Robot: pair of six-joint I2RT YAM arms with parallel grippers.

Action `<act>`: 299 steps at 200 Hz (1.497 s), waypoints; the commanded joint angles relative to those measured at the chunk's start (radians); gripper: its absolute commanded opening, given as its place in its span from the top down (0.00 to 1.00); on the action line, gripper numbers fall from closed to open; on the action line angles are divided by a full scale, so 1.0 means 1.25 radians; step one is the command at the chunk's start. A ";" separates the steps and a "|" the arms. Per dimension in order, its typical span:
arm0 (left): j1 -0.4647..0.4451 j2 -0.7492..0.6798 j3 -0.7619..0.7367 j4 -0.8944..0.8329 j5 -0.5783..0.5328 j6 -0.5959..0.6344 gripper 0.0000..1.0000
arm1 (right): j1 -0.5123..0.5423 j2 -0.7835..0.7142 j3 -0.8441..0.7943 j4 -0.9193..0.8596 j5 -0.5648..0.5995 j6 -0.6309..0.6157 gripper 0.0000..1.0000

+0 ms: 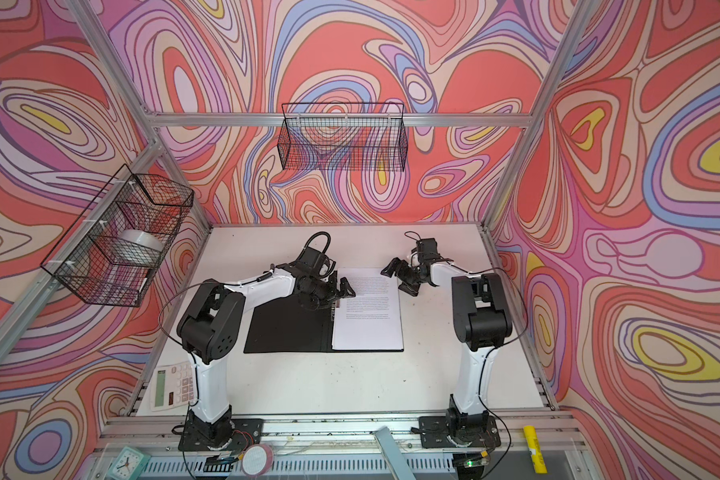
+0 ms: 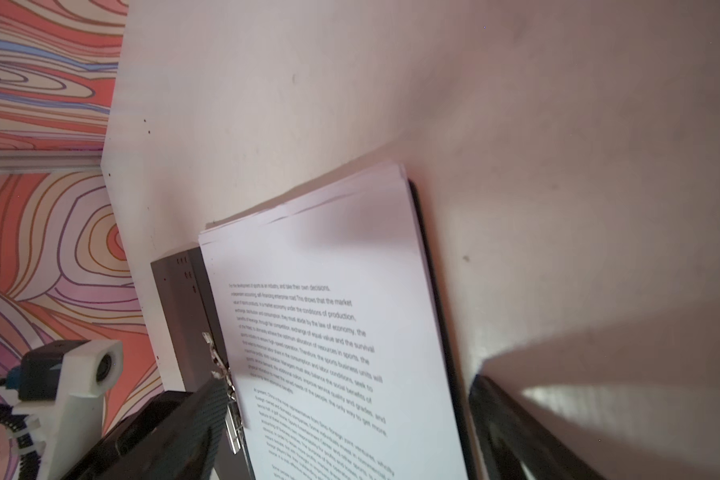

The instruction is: Put the files into the folder

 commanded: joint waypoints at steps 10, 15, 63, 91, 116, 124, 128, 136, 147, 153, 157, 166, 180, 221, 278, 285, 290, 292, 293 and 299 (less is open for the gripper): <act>-0.037 0.049 0.017 0.028 -0.008 -0.066 0.00 | -0.067 0.043 -0.018 -0.058 0.047 -0.008 0.03; -0.042 0.051 0.019 0.032 -0.008 -0.075 0.00 | -0.074 0.045 -0.014 -0.066 0.049 -0.011 0.03; -0.082 0.069 0.040 0.105 -0.028 -0.154 0.00 | -0.106 0.034 -0.005 -0.093 0.077 -0.026 0.03; -0.078 0.038 0.022 0.097 -0.052 -0.159 0.00 | -0.115 0.014 0.012 -0.123 0.129 -0.026 0.04; -0.061 -0.018 -0.002 0.123 0.006 -0.138 0.00 | -0.109 -0.050 0.018 -0.127 0.182 -0.044 0.03; -0.060 -0.031 0.006 0.122 0.040 -0.119 0.00 | -0.099 -0.066 0.030 -0.133 0.189 -0.054 0.03; -0.059 -0.039 0.013 0.107 0.049 -0.105 0.00 | -0.093 -0.070 0.040 -0.141 0.195 -0.060 0.03; -0.059 -0.057 0.020 0.074 0.048 -0.078 0.00 | -0.077 -0.078 0.059 -0.157 0.203 -0.072 0.03; -0.051 -0.092 0.001 0.062 0.043 -0.066 0.00 | -0.044 -0.086 0.080 -0.161 0.199 -0.089 0.03; -0.040 -0.110 -0.023 0.073 0.050 -0.074 0.00 | -0.023 -0.089 0.092 -0.159 0.186 -0.098 0.02; -0.031 -0.122 -0.045 0.086 0.061 -0.084 0.00 | -0.007 -0.086 0.099 -0.157 0.173 -0.103 0.02; -0.007 -0.145 -0.090 0.118 0.088 -0.109 0.00 | 0.026 -0.077 0.121 -0.157 0.148 -0.113 0.02; 0.036 -0.180 -0.167 0.151 0.111 -0.123 0.00 | 0.075 -0.056 0.146 -0.146 0.116 -0.120 0.02; 0.154 -0.270 -0.356 0.185 0.142 -0.109 0.00 | 0.179 0.020 0.208 -0.100 0.038 -0.130 0.03; 0.233 -0.305 -0.477 0.207 0.149 -0.078 0.00 | 0.253 0.136 0.288 -0.108 -0.004 -0.137 0.03; 0.237 -0.305 -0.484 0.203 0.143 -0.075 0.00 | 0.255 0.140 0.290 -0.108 -0.007 -0.135 0.03; 0.239 -0.304 -0.488 0.201 0.139 -0.074 0.00 | 0.257 0.144 0.292 -0.108 -0.009 -0.133 0.03; 0.239 -0.304 -0.490 0.200 0.138 -0.073 0.00 | 0.257 0.145 0.291 -0.108 -0.010 -0.132 0.03; 0.239 -0.304 -0.490 0.199 0.137 -0.073 0.00 | 0.258 0.146 0.292 -0.108 -0.011 -0.132 0.03; 0.239 -0.302 -0.495 0.197 0.134 -0.071 0.00 | 0.261 0.148 0.293 -0.108 -0.014 -0.132 0.03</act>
